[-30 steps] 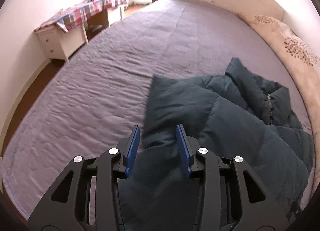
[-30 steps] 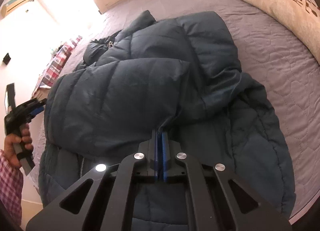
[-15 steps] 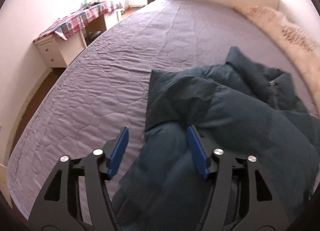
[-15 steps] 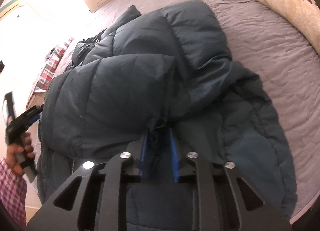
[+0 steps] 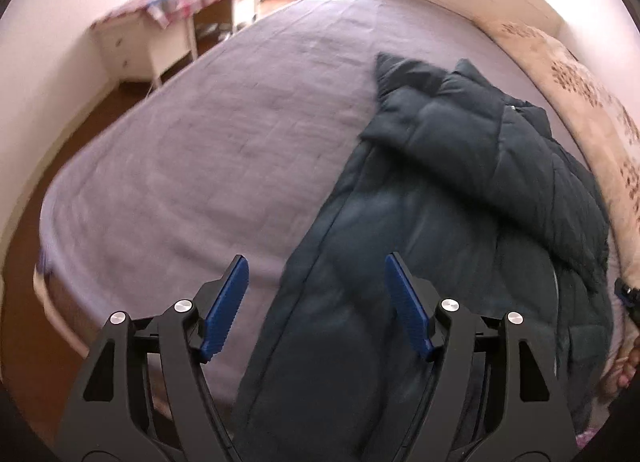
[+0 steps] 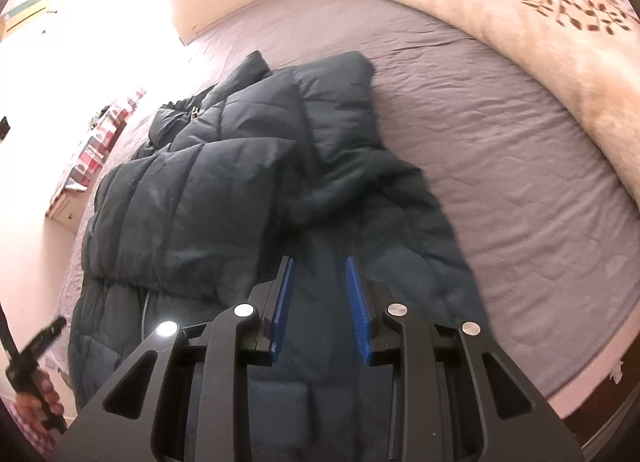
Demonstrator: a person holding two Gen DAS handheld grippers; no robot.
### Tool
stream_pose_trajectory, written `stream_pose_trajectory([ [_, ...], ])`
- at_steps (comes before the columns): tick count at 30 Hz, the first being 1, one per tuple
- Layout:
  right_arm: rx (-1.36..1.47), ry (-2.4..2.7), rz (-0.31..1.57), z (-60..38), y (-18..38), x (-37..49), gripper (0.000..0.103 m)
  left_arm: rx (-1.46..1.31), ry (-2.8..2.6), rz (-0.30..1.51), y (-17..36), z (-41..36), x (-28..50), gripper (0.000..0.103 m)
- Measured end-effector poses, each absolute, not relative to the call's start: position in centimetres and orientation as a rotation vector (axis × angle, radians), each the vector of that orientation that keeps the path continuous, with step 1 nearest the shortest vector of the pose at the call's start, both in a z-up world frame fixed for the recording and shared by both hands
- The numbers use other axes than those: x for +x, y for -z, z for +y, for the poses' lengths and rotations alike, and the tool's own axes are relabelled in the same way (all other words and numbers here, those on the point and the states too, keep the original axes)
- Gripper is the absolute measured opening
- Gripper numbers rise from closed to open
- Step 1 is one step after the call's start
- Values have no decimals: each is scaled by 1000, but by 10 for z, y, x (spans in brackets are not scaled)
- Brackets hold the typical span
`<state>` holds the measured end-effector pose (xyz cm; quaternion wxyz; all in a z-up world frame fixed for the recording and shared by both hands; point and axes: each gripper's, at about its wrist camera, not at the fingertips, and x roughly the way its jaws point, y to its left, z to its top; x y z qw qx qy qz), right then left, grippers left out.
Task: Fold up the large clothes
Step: 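Grasp the jacket hem with both tools at the bed edge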
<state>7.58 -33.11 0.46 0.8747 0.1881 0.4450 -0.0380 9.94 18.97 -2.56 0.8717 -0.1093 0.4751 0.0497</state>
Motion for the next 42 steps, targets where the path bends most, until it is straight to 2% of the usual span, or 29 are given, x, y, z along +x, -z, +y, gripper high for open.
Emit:
stream_pose_trajectory([
  [3,394,82,930,-342,-7,55,32,-278,-114,1021,32,205,76,71],
  [6,400,81,934,-352,-7,33,44,-288,-116,1041,37,214,56,71],
  [13,435,44,952,-369,-3,-13,61,-318,-40,1109,54,219,28,72],
  [18,502,24,994,-381,10,-43,63,-325,10,1154,70,218,8,72],
  [22,560,-30,1056,-381,26,-65,69,-350,75,1185,80,214,-7,72],
  [31,564,-83,1212,-377,56,-78,73,-411,135,1239,107,208,-9,71],
  [38,564,-134,1314,-375,78,-84,73,-539,251,1238,112,208,-15,31],
  [41,520,-180,1309,-368,78,-82,72,-502,272,1222,106,199,-14,21],
  [42,516,-204,1315,-365,79,-80,58,-498,273,1220,105,198,-14,19],
])
